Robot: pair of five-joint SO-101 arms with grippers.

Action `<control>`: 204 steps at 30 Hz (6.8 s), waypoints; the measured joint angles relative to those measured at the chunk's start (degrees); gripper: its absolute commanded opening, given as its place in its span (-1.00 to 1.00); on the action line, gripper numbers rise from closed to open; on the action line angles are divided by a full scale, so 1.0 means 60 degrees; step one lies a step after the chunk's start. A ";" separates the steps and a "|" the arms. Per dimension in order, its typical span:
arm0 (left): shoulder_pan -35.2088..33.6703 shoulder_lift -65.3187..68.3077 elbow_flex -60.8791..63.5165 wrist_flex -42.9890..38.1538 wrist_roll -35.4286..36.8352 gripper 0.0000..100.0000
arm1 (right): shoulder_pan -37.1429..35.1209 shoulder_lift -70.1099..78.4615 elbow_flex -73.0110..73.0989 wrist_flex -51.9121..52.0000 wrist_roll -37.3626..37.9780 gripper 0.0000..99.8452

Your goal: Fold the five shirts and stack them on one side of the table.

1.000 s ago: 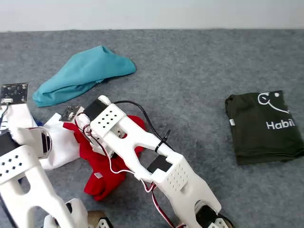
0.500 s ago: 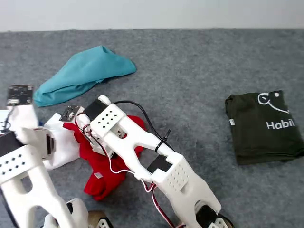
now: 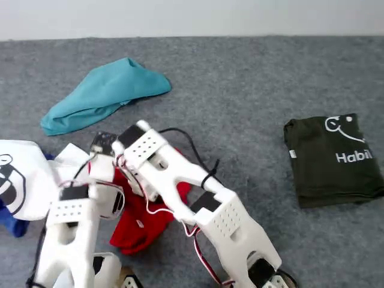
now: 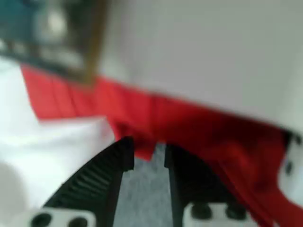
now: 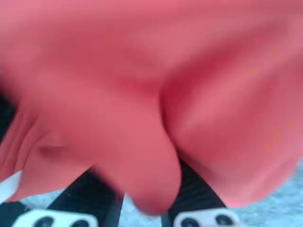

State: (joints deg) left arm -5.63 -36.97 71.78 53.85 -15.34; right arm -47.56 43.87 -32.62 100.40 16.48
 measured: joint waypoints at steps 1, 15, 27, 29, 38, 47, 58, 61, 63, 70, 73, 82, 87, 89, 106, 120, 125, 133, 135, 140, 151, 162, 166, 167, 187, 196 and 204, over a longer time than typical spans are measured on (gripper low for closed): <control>0.0073 0.0000 0.0088 -0.0205 0.0015 -0.76 | 0.0000 0.0000 0.0073 0.0000 0.0000 -0.93; 0.0176 -0.0029 0.0249 -0.0469 0.0015 -0.76 | 0.0000 -0.0015 0.0278 0.0015 0.0000 -0.93; 0.0176 -0.0029 0.0249 -0.0469 0.0015 -0.76 | 0.0000 -0.0015 0.0278 0.0015 0.0000 -0.93; 0.0176 -0.0029 0.0249 -0.0469 0.0015 -0.76 | 0.0000 -0.0015 0.0278 0.0015 0.0000 -0.93; 0.0308 -0.0059 0.0249 -0.0469 0.0015 -0.76 | 0.0454 -0.0029 0.0278 0.0015 0.0015 -0.93; 0.1275 0.0088 0.0835 -0.0498 -0.0117 -0.76 | 0.2198 -0.1670 0.0322 0.0015 0.0015 -0.93; 0.1568 -0.0103 0.0996 -0.0484 -0.0117 -0.76 | 0.3385 -0.3575 0.0308 0.0029 0.0015 -0.93; 0.1773 -0.0088 0.0982 -0.0571 -0.0117 -0.76 | 0.3429 -0.3795 0.0308 0.0029 0.0015 -0.93; 0.1817 0.0015 0.0806 -0.0601 -0.0117 -0.76 | 0.3516 -0.3897 0.0308 0.0029 0.0015 -0.93; 0.0205 0.0029 -0.2462 0.0791 -0.0117 -0.76 | 0.4293 -0.4234 0.0703 0.0029 0.0425 -0.93; -0.0674 0.0073 -0.4352 0.1802 -0.0117 -0.76 | 0.4674 -0.4762 0.0718 0.0029 0.0513 -0.93; -0.0322 0.0176 -0.8147 0.5201 -0.0117 -0.75 | 0.4689 -0.6476 0.1289 0.0029 0.0513 -0.93; 0.0073 0.0176 -0.7707 0.4762 -0.0117 -0.75 | 0.3751 -0.7355 0.2403 0.0029 0.1114 -0.93; 0.0059 0.0176 -0.7341 0.4469 -0.0117 -0.76 | 0.3355 -0.7912 0.2974 0.0029 0.1480 -0.93; -0.2242 0.0176 -0.7018 0.3971 -0.0117 -0.76 | 0.2564 -1.2278 0.5729 -0.0586 0.2374 -0.91; -0.1714 0.0190 -0.6711 0.4396 -0.0117 -0.75 | 0.5963 -1.0799 0.9846 -0.4264 0.1744 -0.28; -0.0278 0.0190 -0.5524 0.3282 0.0000 -0.74 | 0.6388 -1.0901 0.8410 -0.2696 0.1758 -0.30; 0.0425 0.1495 -0.3912 0.0747 0.0733 -0.59 | 0.6725 -1.1941 0.6007 -0.0059 0.1758 -0.30; 0.0425 0.2535 -0.4029 0.0630 0.0747 -0.59 | 0.7018 -1.2147 0.5949 0.0000 0.1758 -0.30; 0.0571 0.5407 -0.5846 0.0908 0.0791 -0.59 | 0.7634 -1.2440 0.5905 0.0015 0.1758 -0.30; 0.1465 0.7092 -0.7692 0.2403 0.0864 -0.59 | 0.8234 -1.2469 0.5905 0.0015 0.1758 -0.30; 0.2432 0.7092 -0.7692 0.2652 0.0996 -0.59 | 0.8220 -1.2469 0.6725 0.0015 0.1758 -0.30; 0.2491 0.7209 -0.7707 0.2256 0.1011 -0.59 | 0.8220 -1.2469 0.6828 0.0015 0.1758 -0.30; 0.2520 0.7355 -0.7707 0.2110 0.1011 -0.59 | 0.8205 -1.2469 0.6828 0.0015 0.1758 -0.30; 0.3048 0.8659 -0.8601 0.2022 0.1026 -0.97 | 0.8190 -1.2498 0.6872 0.0015 0.1758 -0.30; 0.3048 0.7663 -0.8601 0.2755 0.1026 -0.97 | 0.8190 -1.2498 0.6872 0.0015 0.1758 -0.30; 0.3048 0.7546 -0.8601 0.2784 0.1026 -0.98 | 0.8190 -1.2498 0.6872 0.0015 0.1744 -0.30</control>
State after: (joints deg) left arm 12.66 8.31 20.18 70.55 -9.19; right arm 1.58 -31.12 8.62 100.48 26.95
